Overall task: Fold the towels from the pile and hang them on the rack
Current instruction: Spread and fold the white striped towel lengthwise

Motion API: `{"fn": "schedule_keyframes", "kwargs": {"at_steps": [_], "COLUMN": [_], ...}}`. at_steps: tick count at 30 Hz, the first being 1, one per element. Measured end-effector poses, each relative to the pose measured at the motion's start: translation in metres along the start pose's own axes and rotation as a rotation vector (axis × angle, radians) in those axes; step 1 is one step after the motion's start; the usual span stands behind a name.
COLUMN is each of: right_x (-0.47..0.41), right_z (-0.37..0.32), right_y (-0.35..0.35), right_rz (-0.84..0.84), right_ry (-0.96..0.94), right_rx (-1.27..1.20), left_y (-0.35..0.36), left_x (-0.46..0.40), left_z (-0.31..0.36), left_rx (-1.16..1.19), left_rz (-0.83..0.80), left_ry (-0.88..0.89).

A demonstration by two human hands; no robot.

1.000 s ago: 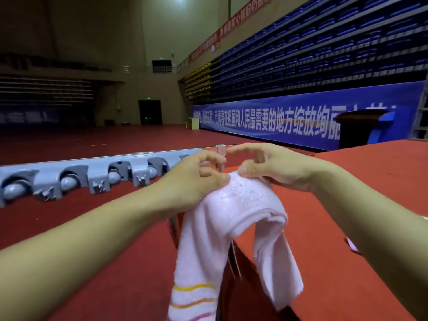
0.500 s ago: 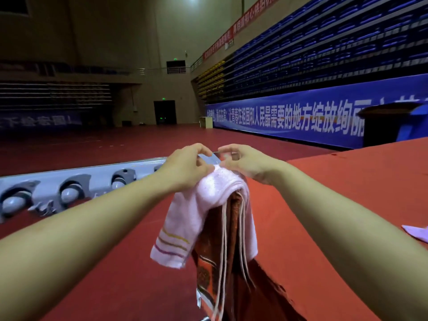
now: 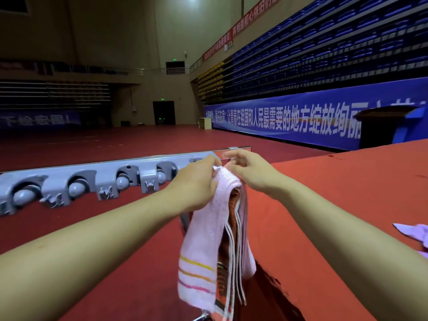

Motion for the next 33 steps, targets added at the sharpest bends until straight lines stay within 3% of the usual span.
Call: {"fn": "schedule_keyframes", "kwargs": {"at_steps": [6, 12, 17, 20, 26, 33], "right_x": [0.005, 0.011, 0.035, 0.066, 0.184, 0.394], "right_z": [-0.001, 0.008, -0.004, -0.01, -0.01, -0.016], "right_y": [-0.002, 0.008, -0.012, -0.042, -0.129, -0.227], "right_rz": [0.039, 0.058, 0.083, 0.151, 0.256, 0.532], "right_ry": [0.027, 0.131, 0.166, 0.136, 0.218, 0.572], "right_rx": [-0.037, -0.159, -0.179, -0.087, 0.187, 0.42], "left_y": [-0.003, 0.014, -0.008, 0.0, 0.099, 0.231], "left_x": [0.002, 0.008, 0.01, 0.024, 0.06, 0.145], "left_z": [-0.005, -0.001, 0.029, 0.067, 0.151, 0.281], "left_rx": [0.104, 0.049, -0.109, 0.047, 0.375, 0.59], "left_rz": [0.059, -0.05, 0.176, 0.236, -0.024, -0.416], "left_ry": [-0.06, -0.059, -0.005, 0.122, 0.315, 0.611]}}
Point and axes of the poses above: each hand's wrist, its own x-axis away from the middle knuckle, its own y-axis out of the palm, z = x × y, the point moved 6 cm from there along -x, towards the middle knuckle, and after that the axes turned 15 degrees about -y, right-handed, at the moved point
